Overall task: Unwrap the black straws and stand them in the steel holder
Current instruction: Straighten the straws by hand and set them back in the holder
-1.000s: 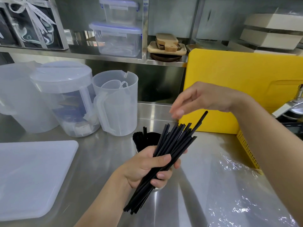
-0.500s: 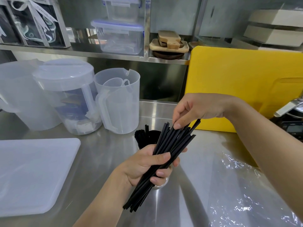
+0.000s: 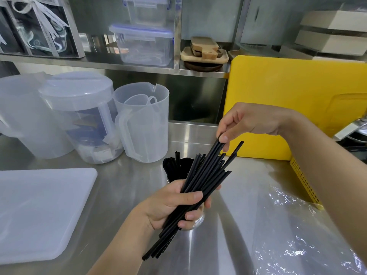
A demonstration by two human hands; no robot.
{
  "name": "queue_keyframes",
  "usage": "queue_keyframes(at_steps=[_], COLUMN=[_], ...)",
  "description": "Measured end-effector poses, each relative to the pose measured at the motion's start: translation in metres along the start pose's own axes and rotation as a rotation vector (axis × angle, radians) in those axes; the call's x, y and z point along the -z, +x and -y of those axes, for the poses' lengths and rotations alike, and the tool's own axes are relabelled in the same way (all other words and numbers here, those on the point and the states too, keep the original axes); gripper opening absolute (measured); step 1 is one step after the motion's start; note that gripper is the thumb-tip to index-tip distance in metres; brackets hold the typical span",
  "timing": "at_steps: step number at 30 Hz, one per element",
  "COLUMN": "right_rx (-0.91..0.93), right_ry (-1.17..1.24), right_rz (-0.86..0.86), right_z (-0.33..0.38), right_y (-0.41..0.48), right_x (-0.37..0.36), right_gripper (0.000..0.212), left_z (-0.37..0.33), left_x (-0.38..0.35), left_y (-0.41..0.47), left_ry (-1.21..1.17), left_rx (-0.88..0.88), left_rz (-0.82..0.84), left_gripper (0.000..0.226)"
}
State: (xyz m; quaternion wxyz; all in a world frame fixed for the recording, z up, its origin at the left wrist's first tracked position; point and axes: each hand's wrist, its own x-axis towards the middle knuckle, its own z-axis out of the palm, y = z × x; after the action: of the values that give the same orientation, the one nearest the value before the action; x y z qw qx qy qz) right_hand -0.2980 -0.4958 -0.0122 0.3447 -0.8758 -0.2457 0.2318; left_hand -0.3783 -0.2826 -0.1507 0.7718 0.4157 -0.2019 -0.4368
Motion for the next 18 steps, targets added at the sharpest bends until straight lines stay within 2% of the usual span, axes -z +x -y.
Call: queue_keyframes(at_steps=[8, 15, 18], right_rx=[0.004, 0.009, 0.029], right_ry=[0.161, 0.136, 0.116], right_rz=[0.041, -0.106, -0.158], right_z=[-0.007, -0.012, -0.017], right_y=[0.003, 0.005, -0.001], right_x=[-0.017, -0.008, 0.004], right_gripper=[0.011, 0.014, 0.011], left_z=[-0.001, -0.007, -0.008], left_x=[0.002, 0.006, 0.005], left_y=[-0.001, -0.004, -0.007], left_ry=[-0.015, 0.058, 0.075], left_rx=[-0.007, -0.002, 0.009], left_rz=[0.040, -0.048, -0.078], left_gripper=[0.046, 0.051, 0.062])
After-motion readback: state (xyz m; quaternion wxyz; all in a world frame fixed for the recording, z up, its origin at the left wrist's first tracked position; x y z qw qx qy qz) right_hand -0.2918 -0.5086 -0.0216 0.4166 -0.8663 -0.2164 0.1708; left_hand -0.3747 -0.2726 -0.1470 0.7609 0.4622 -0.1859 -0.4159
